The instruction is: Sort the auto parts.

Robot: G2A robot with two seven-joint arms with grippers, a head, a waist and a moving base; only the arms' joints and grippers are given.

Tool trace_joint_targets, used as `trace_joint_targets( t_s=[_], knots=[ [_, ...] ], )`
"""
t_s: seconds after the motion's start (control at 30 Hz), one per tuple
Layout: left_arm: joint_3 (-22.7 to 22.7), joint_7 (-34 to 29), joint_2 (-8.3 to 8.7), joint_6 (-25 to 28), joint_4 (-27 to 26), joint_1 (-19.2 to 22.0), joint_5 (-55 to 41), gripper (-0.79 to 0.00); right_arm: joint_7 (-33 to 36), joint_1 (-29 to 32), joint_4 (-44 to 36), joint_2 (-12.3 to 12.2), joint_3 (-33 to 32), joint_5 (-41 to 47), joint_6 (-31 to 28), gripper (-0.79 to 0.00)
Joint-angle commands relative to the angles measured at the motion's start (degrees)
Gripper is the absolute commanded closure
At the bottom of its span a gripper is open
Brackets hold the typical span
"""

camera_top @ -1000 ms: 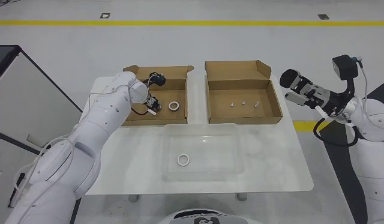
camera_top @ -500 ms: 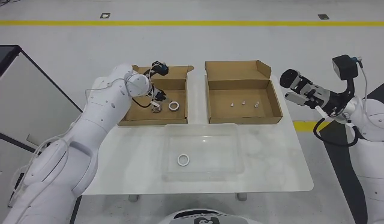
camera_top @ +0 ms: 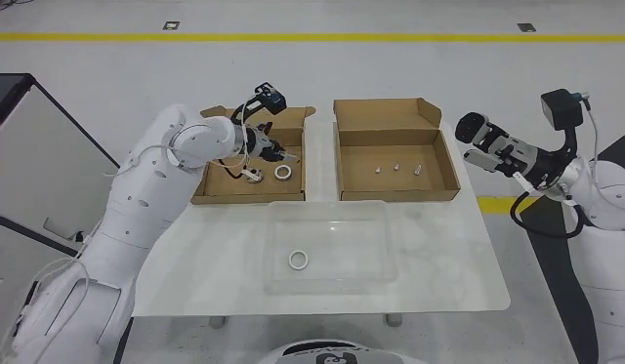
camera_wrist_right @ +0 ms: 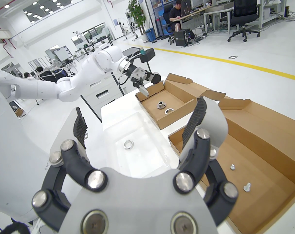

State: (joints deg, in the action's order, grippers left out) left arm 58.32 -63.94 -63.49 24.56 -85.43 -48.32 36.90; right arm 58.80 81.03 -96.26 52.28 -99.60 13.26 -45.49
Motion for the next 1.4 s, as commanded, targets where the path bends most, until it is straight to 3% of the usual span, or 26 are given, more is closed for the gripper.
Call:
trace_joint_targets(
  t_s=[0.0,0.2,0.53,1.1,1.23,1.37],
  knots=[
    [1.45,-0.58,0.61,0.32,-5.13,-2.68,-0.69,-0.785,0.00,0.00,0.00,0.00,0.00,0.00,0.00,-0.785],
    [2.43,-4.90,1.76,1.54,-16.14,-7.62,-2.46,-0.785,0.00,0.00,0.00,0.00,0.00,0.00,0.00,-0.785],
    [0.64,-11.91,2.92,1.11,-24.75,-12.12,-3.31,-0.785,0.00,0.00,0.00,0.00,0.00,0.00,0.00,-0.785],
    [-1.06,-13.01,3.18,-0.92,-25.91,-13.66,-4.45,-0.785,0.00,0.00,0.00,0.00,0.00,0.00,0.00,-0.785],
    [-4.85,-15.55,3.01,0.20,-27.01,-12.82,-2.71,-0.785,0.00,0.00,0.00,0.00,0.00,0.00,0.00,-0.785],
    [-10.78,-17.96,2.61,-2.17,-26.96,-10.48,-1.09,-0.785,0.00,0.00,0.00,0.00,0.00,0.00,0.00,-0.785]
  ],
)
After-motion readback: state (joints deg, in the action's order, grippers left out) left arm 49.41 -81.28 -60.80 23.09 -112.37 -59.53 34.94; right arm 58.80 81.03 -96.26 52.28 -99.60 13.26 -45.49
